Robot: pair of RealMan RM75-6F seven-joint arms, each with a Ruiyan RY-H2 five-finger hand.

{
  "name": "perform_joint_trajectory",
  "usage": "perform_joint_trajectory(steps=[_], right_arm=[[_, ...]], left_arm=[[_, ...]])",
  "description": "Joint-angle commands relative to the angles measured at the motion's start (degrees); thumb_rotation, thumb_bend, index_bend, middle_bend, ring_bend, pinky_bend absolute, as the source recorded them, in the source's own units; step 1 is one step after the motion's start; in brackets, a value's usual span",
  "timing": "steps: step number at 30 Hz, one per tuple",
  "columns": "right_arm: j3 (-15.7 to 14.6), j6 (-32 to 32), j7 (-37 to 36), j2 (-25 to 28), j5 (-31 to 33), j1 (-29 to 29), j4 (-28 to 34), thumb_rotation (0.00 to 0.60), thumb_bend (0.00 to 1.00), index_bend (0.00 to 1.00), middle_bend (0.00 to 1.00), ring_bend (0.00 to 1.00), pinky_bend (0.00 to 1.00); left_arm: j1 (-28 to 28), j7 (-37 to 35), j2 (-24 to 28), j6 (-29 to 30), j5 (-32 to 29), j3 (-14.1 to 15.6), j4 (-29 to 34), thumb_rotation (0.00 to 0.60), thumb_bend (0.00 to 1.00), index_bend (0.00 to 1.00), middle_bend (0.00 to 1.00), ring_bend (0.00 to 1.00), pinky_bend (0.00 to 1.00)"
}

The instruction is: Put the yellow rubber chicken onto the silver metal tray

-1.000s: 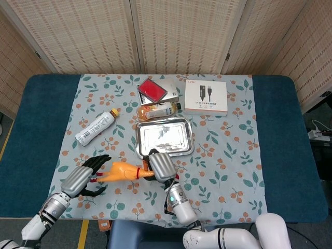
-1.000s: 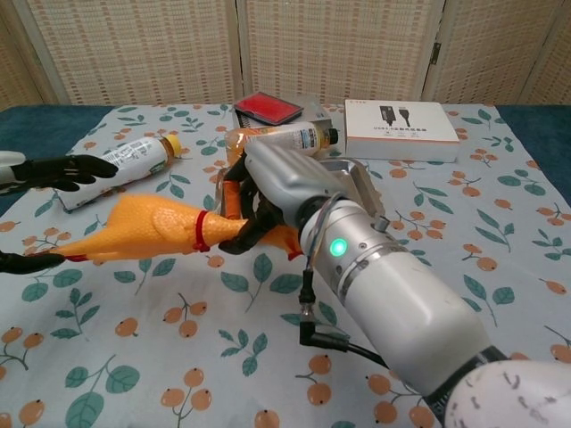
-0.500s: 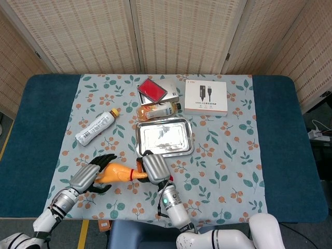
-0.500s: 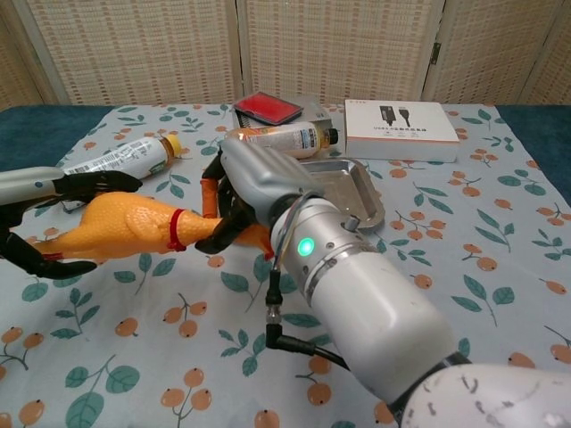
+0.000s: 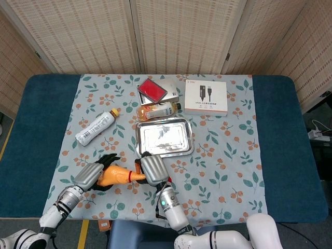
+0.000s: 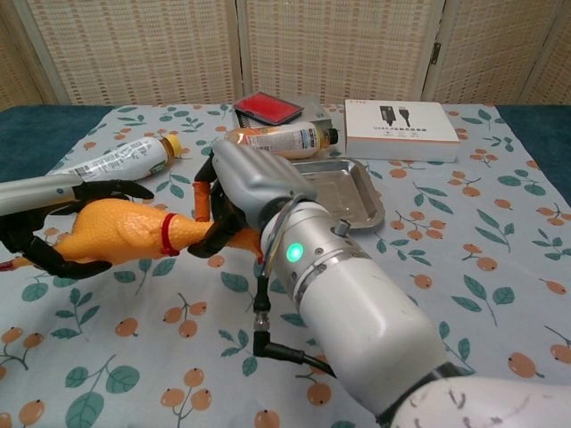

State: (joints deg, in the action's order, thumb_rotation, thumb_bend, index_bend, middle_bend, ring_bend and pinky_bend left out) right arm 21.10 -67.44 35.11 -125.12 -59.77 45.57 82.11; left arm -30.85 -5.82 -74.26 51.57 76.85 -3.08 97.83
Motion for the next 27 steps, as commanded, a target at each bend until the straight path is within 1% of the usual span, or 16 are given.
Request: perform_joint_trajectory(steps=[1, 4, 8, 9, 11, 13, 15, 16, 19, 24, 27], right_arm=[[-0.25, -0.3, 0.12, 0.27, 0.02, -0.26, 0.18, 0.6, 0.17, 0.96, 0.78, 0.88, 1.0], [-0.36, -0.62, 0.45, 0.64, 0.17, -0.5, 0.59, 0.6, 0.17, 0.96, 0.78, 0.88, 1.0], [-0.47, -1.0, 0.96, 1.12, 0.27, -0.7, 1.54, 0.6, 0.17, 0.96, 0.78, 0.88, 1.0], [-0.57, -1.05, 1.2, 1.26, 0.35, -0.74, 1.75, 0.6, 0.17, 0.96, 0.78, 0.88, 1.0], [-0.65, -1.11, 1.49, 1.46, 0.51, -0.8, 2.1, 0.6, 0.17, 0.96, 0.78, 0.88, 1.0], [-0.69, -1.16, 1.81, 1.66, 0.67, -0.81, 2.4, 0.6, 0.17, 0.96, 0.78, 0.88, 1.0], [-0.71, -1.17, 1.92, 1.87, 0.83, -0.86, 2.71, 0.6, 0.17, 0.96, 0.78, 0.88, 1.0], [-0.71, -1.16, 1.97, 1.95, 0.92, -0.88, 2.8, 0.6, 0.17, 0.96, 0.78, 0.88, 1.0], [-0.67, -1.08, 1.96, 2.17, 1.19, -0.9, 2.97, 0.6, 0.17, 0.96, 0.78, 0.88, 1.0], [-0.79, -0.94, 1.84, 2.43, 1.56, -0.95, 3.17, 0.6, 0.17, 0.96, 0.78, 0.88, 1.0], [-0.85, -1.03, 1.76, 2.55, 1.53, -0.95, 3.37, 0.6, 0.17, 0.96, 0.78, 0.88, 1.0]], left_arm=[[-0.36, 1.6, -0.37, 0.0, -0.7, 0.43, 0.51, 0.6, 0.53, 0.46, 0.35, 0.34, 0.55], [-0.9, 3.4, -0.25, -1.35, -2.05, 0.93, 1.26, 0.6, 0.64, 0.58, 0.49, 0.46, 0.67], [-1.15, 6.03, -0.82, -1.33, -4.36, 0.88, 2.4, 0.6, 0.76, 0.68, 0.61, 0.59, 0.78], [-1.03, 6.58, -1.22, -0.75, -4.73, 0.76, 2.69, 0.6, 0.79, 0.71, 0.64, 0.62, 0.81], [-0.57, 7.23, -2.13, 0.89, -4.77, 0.47, 2.83, 0.6, 0.84, 0.74, 0.67, 0.69, 0.88], [0.49, 7.71, -3.92, 4.28, -4.14, -0.1, 2.31, 0.6, 0.89, 0.77, 0.71, 0.77, 0.95], [1.03, 8.21, -5.03, 6.01, -3.17, -0.01, 1.63, 0.6, 0.92, 0.8, 0.75, 0.83, 0.99], [1.06, 8.38, -5.07, 6.12, -3.02, 0.08, 1.62, 0.6, 0.93, 0.81, 0.76, 0.85, 1.0], [1.25, 8.23, -5.5, 6.77, -2.84, -0.1, 1.81, 0.6, 0.94, 0.82, 0.76, 0.85, 1.0], [1.33, 7.75, -5.65, 7.24, -2.24, -0.22, 1.68, 0.6, 0.94, 0.83, 0.77, 0.87, 1.0], [1.09, 7.57, -5.2, 6.5, -2.18, -0.01, 2.01, 0.6, 0.93, 0.83, 0.77, 0.87, 1.0]])
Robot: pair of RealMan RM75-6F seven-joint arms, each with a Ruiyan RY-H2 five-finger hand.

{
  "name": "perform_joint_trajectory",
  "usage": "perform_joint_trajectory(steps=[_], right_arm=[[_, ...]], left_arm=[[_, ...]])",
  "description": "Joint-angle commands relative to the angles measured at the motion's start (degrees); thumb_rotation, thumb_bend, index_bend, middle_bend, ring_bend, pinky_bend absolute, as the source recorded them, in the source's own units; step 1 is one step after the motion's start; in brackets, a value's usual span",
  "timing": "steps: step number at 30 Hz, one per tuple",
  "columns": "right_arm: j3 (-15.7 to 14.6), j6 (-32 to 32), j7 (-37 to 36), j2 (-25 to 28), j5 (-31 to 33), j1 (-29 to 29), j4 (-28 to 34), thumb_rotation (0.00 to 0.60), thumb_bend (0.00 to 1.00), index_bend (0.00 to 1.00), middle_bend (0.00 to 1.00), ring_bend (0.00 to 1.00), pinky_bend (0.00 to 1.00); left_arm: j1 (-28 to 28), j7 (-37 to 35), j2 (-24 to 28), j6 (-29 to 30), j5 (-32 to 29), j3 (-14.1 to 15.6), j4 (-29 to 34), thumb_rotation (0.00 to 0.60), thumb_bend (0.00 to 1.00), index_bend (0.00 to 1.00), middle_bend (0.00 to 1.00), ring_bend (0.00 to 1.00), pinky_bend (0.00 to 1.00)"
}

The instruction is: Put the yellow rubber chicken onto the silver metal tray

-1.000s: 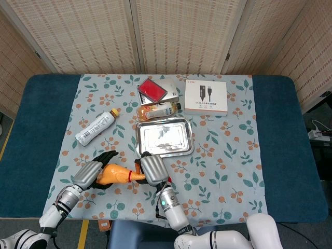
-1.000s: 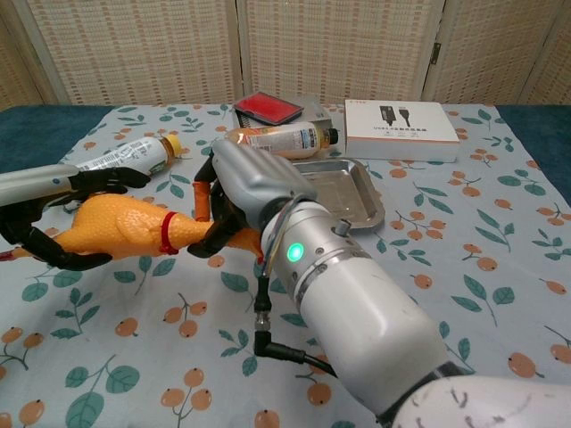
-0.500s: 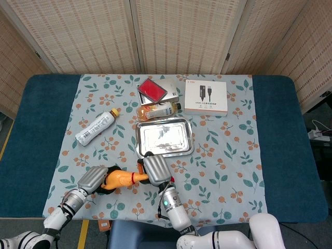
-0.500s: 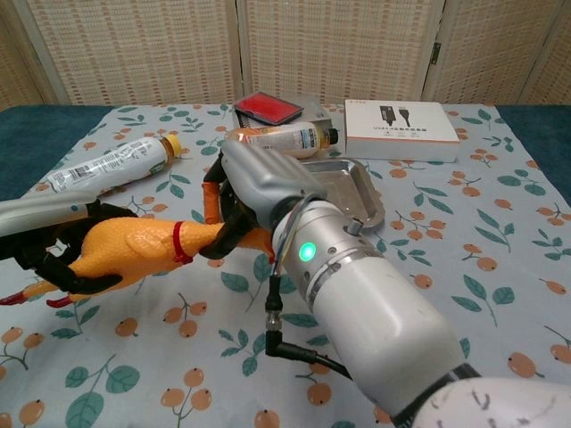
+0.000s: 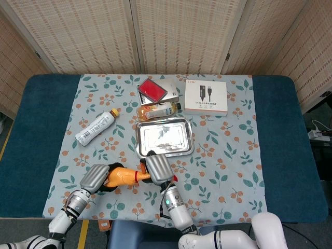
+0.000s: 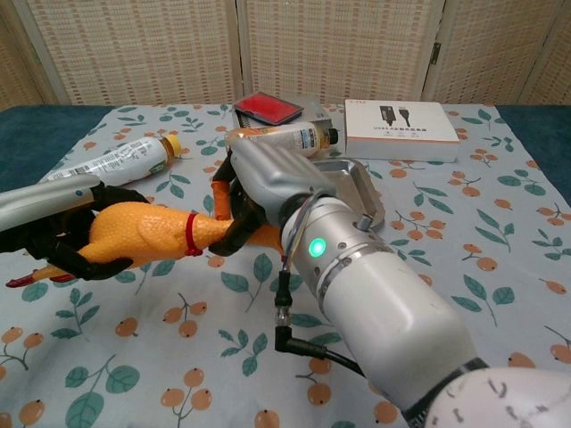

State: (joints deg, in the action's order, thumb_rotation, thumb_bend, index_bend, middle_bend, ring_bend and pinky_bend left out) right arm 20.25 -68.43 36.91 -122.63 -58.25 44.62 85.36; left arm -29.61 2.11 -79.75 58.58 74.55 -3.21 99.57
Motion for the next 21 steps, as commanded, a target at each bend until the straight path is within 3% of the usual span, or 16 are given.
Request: perform_joint_trajectory(steps=[1, 2, 5, 7, 9, 10, 13, 21], right_arm=[[-0.02, -0.12, 0.02, 0.1, -0.01, 0.0, 0.15, 0.6, 0.17, 0.96, 0.78, 0.88, 1.0], [-0.03, -0.21, 0.07, 0.13, -0.07, 0.01, 0.17, 0.6, 0.17, 0.96, 0.78, 0.88, 1.0], [-0.01, -0.35, -0.04, 0.16, -0.09, -0.02, 0.23, 0.6, 0.17, 0.96, 0.78, 0.88, 1.0], [0.0, -0.4, -0.06, 0.16, -0.05, -0.03, 0.23, 0.6, 0.17, 0.96, 0.78, 0.88, 1.0], [-0.06, -0.48, 0.02, 0.13, -0.11, 0.03, 0.22, 0.6, 0.17, 0.96, 0.78, 0.88, 1.0], [-0.12, -0.54, 0.12, 0.1, -0.17, 0.07, 0.23, 0.6, 0.17, 0.96, 0.78, 0.88, 1.0], [-0.16, -0.65, 0.3, -0.01, -0.09, 0.14, 0.18, 0.6, 0.17, 0.96, 0.78, 0.88, 1.0], [-0.24, -0.87, 0.57, -0.11, -0.15, 0.3, 0.12, 0.6, 0.18, 0.96, 0.79, 0.88, 1.0]], left_arm=[[-0.38, -0.32, 0.78, -1.28, 0.2, 0.45, 0.39, 0.6, 0.92, 0.83, 0.76, 0.85, 1.0], [-0.51, -0.66, 1.06, -1.59, 0.46, 0.52, 0.56, 0.6, 0.91, 0.82, 0.76, 0.83, 0.99], [-0.42, -2.57, 1.09, -1.28, 1.98, 0.59, 0.22, 0.6, 0.81, 0.76, 0.7, 0.67, 0.83], [-0.52, -3.12, 1.32, -1.52, 2.8, 0.92, -0.11, 0.6, 0.68, 0.53, 0.5, 0.45, 0.62], [-1.55, -6.32, 2.71, -4.66, 4.34, 2.09, -0.07, 0.6, 0.5, 0.1, 0.1, 0.1, 0.32], [-2.19, -8.43, 3.53, -5.95, 4.76, 1.97, 0.13, 0.6, 0.46, 0.02, 0.02, 0.02, 0.22], [-3.05, -13.01, 4.53, -6.78, 7.05, 1.73, -0.48, 0.6, 0.37, 0.0, 0.0, 0.0, 0.05], [-4.22, -20.85, 5.91, -7.98, 9.65, 2.04, -0.87, 0.6, 0.31, 0.0, 0.0, 0.0, 0.03]])
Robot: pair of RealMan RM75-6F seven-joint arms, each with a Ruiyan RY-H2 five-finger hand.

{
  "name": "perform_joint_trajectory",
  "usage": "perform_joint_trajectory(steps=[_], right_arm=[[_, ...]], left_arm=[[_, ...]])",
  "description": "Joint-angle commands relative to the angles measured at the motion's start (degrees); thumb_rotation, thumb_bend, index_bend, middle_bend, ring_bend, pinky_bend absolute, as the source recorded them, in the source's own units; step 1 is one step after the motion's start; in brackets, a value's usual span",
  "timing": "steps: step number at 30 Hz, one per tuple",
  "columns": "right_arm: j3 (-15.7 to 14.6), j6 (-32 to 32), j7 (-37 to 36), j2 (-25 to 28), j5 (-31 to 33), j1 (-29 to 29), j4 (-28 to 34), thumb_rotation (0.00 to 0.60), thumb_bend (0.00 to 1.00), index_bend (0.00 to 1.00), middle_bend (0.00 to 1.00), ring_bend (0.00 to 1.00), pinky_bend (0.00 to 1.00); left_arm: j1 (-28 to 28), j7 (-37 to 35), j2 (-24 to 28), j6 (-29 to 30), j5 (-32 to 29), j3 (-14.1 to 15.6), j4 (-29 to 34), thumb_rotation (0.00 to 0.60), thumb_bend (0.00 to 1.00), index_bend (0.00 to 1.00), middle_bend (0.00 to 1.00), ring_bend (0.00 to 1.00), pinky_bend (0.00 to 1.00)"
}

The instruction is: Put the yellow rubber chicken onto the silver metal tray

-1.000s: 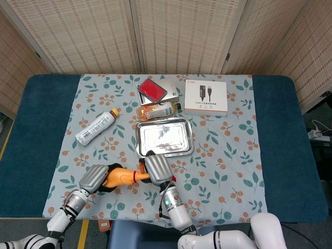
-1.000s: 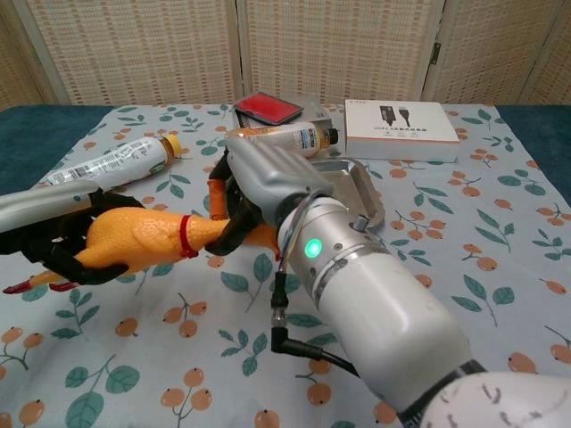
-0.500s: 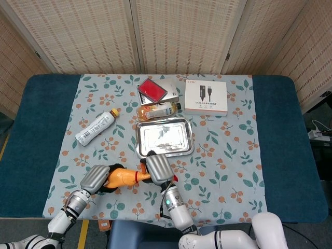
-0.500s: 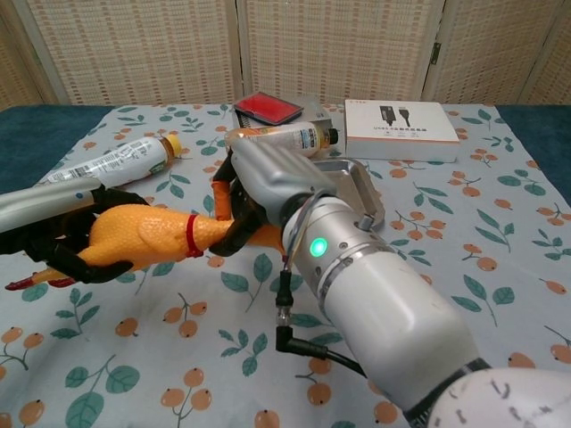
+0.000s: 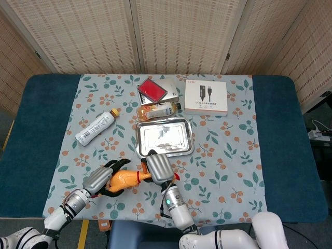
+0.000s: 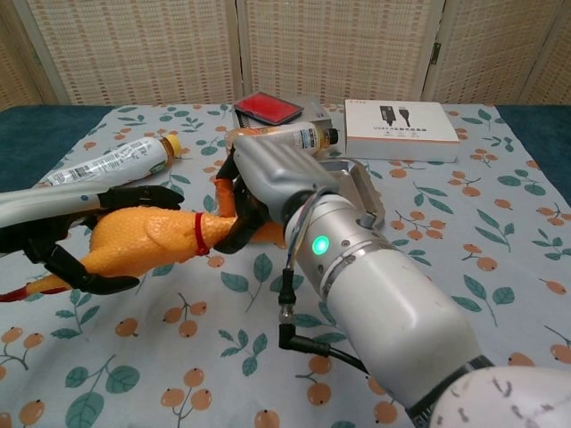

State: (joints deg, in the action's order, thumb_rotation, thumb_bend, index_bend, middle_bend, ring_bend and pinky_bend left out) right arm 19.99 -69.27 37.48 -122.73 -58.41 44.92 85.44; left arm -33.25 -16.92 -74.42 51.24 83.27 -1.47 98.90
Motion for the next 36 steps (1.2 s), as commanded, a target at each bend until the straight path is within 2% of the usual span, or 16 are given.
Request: perform_joint_trajectory(steps=[1, 8, 10, 11, 13, 14, 15, 17, 18, 19, 22, 27, 33, 35, 36], right_arm=[[0.02, -0.08, 0.06, -0.02, 0.01, 0.02, 0.03, 0.6, 0.18, 0.97, 0.79, 0.88, 1.0], [0.23, -0.24, 0.08, -0.03, 0.04, 0.08, -0.18, 0.6, 0.18, 0.97, 0.79, 0.88, 1.0], [0.18, -0.22, 0.05, 0.02, 0.01, 0.09, -0.26, 0.6, 0.18, 0.97, 0.79, 0.88, 1.0], [0.17, -0.21, 0.01, 0.05, 0.03, 0.08, -0.26, 0.6, 0.18, 0.97, 0.79, 0.88, 1.0], [0.2, -0.17, -0.08, 0.1, 0.06, 0.07, -0.29, 0.6, 0.18, 0.97, 0.79, 0.88, 1.0], [0.23, -0.14, -0.14, 0.12, 0.08, 0.07, -0.31, 0.6, 0.18, 0.97, 0.79, 0.88, 1.0], [0.25, -0.09, -0.22, 0.17, 0.13, 0.05, -0.28, 0.6, 0.18, 0.97, 0.79, 0.88, 1.0], [0.21, -0.03, -0.26, 0.29, 0.2, 0.02, -0.2, 0.6, 0.18, 0.97, 0.79, 0.88, 1.0], [0.19, -0.02, -0.27, 0.35, 0.2, 0.01, -0.16, 0.6, 0.18, 0.97, 0.79, 0.88, 1.0], [0.17, 0.02, -0.28, 0.41, 0.24, 0.0, -0.13, 0.6, 0.18, 0.97, 0.79, 0.88, 1.0], [0.14, 0.09, -0.33, 0.56, 0.39, -0.05, 0.0, 0.6, 0.18, 0.97, 0.79, 0.88, 1.0], [0.03, 0.13, -0.48, 0.71, 0.63, -0.16, 0.35, 0.6, 0.18, 0.97, 0.79, 0.88, 1.0], [-0.07, -0.19, -0.19, 1.02, 0.56, -0.23, 1.08, 0.6, 0.18, 0.97, 0.79, 0.88, 1.0], [-0.03, -0.3, -0.12, 1.1, 0.55, -0.23, 1.3, 0.6, 0.18, 0.97, 0.79, 0.88, 1.0], [-0.03, -0.36, -0.06, 1.16, 0.55, -0.24, 1.42, 0.6, 0.18, 0.97, 0.79, 0.88, 1.0]], left_arm=[[-0.61, -2.25, 0.5, -0.51, 1.13, 0.3, -0.39, 0.6, 0.31, 0.0, 0.0, 0.0, 0.03], [-1.19, -0.62, 0.78, -1.65, -0.22, 0.67, -0.51, 0.6, 0.31, 0.0, 0.0, 0.0, 0.07], [-1.36, 0.49, 0.94, -2.09, -1.3, 0.58, -0.22, 0.6, 0.32, 0.0, 0.0, 0.0, 0.11], [-1.27, 0.92, 0.85, -1.84, -1.85, 0.38, -0.12, 0.6, 0.33, 0.0, 0.0, 0.0, 0.16], [-0.51, 2.4, -0.13, -0.09, -3.39, -0.26, -0.13, 0.6, 0.38, 0.12, 0.06, 0.07, 0.34], [0.02, 2.9, -0.88, 1.14, -4.33, -0.77, -0.08, 0.6, 0.43, 0.27, 0.18, 0.18, 0.48], [0.66, 4.06, -1.96, 2.73, -5.46, -1.35, -0.17, 0.6, 0.51, 0.47, 0.36, 0.36, 0.65], [1.35, 5.14, -3.23, 4.33, -6.79, -1.93, 0.08, 0.6, 0.64, 0.69, 0.59, 0.58, 0.85], [1.7, 5.9, -3.87, 5.36, -7.02, -2.19, 0.01, 0.6, 0.72, 0.76, 0.68, 0.68, 0.93], [1.93, 6.65, -4.32, 6.2, -6.9, -2.31, -0.21, 0.6, 0.75, 0.78, 0.7, 0.71, 0.96], [2.75, 10.1, -5.91, 8.92, -7.0, -2.58, -0.93, 0.6, 0.83, 0.82, 0.73, 0.79, 1.0], [2.87, 11.9, -6.07, 8.81, -7.76, -2.54, -0.33, 0.6, 0.88, 0.83, 0.75, 0.85, 1.0], [2.67, 13.26, -5.5, 7.99, -8.23, -2.42, 0.44, 0.6, 0.88, 0.84, 0.76, 0.87, 1.0], [2.96, 12.45, -5.88, 8.77, -7.94, -2.8, 0.63, 0.6, 0.85, 0.83, 0.75, 0.86, 1.0], [3.07, 11.99, -5.93, 8.82, -7.56, -2.64, 0.56, 0.6, 0.81, 0.82, 0.74, 0.83, 0.99]])
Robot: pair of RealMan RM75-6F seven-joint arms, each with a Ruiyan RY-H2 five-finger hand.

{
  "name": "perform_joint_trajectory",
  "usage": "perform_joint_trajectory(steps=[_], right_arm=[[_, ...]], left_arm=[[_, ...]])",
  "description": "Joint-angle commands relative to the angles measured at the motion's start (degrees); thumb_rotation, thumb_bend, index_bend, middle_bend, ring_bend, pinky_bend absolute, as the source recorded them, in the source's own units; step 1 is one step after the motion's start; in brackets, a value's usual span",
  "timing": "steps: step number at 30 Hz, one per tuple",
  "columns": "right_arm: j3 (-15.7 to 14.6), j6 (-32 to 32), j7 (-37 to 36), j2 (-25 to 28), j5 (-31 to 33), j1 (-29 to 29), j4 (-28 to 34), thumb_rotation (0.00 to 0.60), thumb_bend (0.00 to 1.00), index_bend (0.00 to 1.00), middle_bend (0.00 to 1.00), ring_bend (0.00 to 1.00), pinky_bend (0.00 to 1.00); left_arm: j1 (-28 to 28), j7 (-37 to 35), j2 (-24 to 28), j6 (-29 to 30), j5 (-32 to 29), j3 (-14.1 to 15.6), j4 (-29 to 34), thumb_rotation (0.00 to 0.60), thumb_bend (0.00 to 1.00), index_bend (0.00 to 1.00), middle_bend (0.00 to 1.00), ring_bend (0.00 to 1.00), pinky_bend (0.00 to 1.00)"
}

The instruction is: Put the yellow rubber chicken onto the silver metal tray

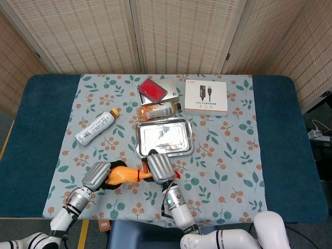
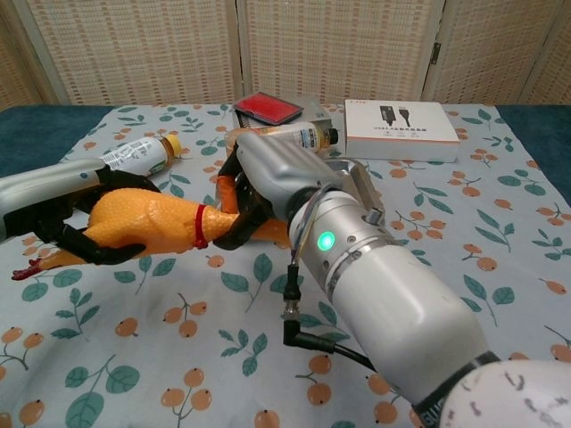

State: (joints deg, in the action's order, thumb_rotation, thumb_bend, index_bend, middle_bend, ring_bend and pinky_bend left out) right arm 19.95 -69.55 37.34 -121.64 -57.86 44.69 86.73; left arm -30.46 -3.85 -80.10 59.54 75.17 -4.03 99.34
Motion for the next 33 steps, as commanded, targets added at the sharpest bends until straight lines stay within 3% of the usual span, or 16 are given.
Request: perform_joint_trajectory(steps=[1, 2, 4, 5, 6, 7, 12, 23, 29, 33], right_arm=[[0.0, -0.13, 0.1, 0.11, -0.03, -0.02, 0.19, 0.6, 0.18, 0.97, 0.79, 0.88, 1.0], [0.0, -0.2, 0.18, 0.15, -0.05, -0.01, 0.23, 0.6, 0.18, 0.97, 0.79, 0.88, 1.0], [-0.01, -0.29, 0.36, 0.25, 0.02, -0.02, 0.45, 0.6, 0.18, 0.97, 0.79, 0.88, 1.0], [0.01, -0.32, 0.42, 0.33, 0.04, -0.02, 0.6, 0.6, 0.18, 0.97, 0.79, 0.88, 1.0], [0.01, -0.41, 0.51, 0.43, -0.04, -0.01, 0.75, 0.6, 0.18, 0.97, 0.79, 0.88, 1.0], [-0.01, -0.52, 0.52, 0.51, -0.13, -0.04, 0.82, 0.6, 0.18, 0.97, 0.79, 0.88, 1.0], [0.03, -0.66, 0.59, 0.9, 0.08, -0.18, 0.79, 0.6, 0.18, 0.97, 0.79, 0.88, 1.0], [0.28, -0.84, -0.09, 2.08, 0.25, -0.61, 0.7, 0.6, 0.18, 0.97, 0.79, 0.88, 1.0], [0.79, -0.87, -0.74, 4.19, 0.99, -1.45, 1.81, 0.6, 0.18, 0.97, 0.79, 0.88, 1.0], [1.76, -0.62, -0.76, 6.67, 2.55, -2.06, 3.23, 0.6, 0.18, 0.97, 0.79, 0.88, 1.0]], left_arm=[[0.15, -1.31, 0.01, -0.03, 0.92, 0.27, 0.16, 0.6, 0.77, 0.77, 0.72, 0.78, 0.96], [-0.38, -1.7, 0.63, -1.64, 1.74, 1.06, 0.1, 0.6, 0.68, 0.52, 0.54, 0.63, 0.83], [-2.22, -7.69, 3.51, -7.0, 4.11, 2.46, 1.31, 0.6, 0.55, 0.13, 0.18, 0.27, 0.47], [-2.26, -11.12, 3.6, -6.83, 5.26, 2.09, 1.11, 0.6, 0.5, 0.01, 0.04, 0.12, 0.3], [-2.06, -14.65, 3.61, -5.89, 7.22, 1.97, 0.14, 0.6, 0.46, 0.0, 0.0, 0.01, 0.18], [-1.91, -16.68, 3.71, -5.17, 8.59, 2.05, -0.65, 0.6, 0.42, 0.0, 0.0, 0.0, 0.11], [-2.36, -24.01, 4.89, -3.94, 13.37, 2.99, -1.91, 0.6, 0.32, 0.0, 0.0, 0.0, 0.02], [-3.65, -30.59, 6.64, -3.36, 16.67, 4.5, -2.81, 0.6, 0.3, 0.0, 0.0, 0.0, 0.01], [-4.02, -27.21, 8.2, -4.09, 16.26, 5.17, -5.75, 0.6, 0.3, 0.0, 0.0, 0.0, 0.0], [-3.17, -24.16, 8.19, -3.81, 12.32, 4.08, -10.21, 0.6, 0.3, 0.0, 0.0, 0.0, 0.0]])
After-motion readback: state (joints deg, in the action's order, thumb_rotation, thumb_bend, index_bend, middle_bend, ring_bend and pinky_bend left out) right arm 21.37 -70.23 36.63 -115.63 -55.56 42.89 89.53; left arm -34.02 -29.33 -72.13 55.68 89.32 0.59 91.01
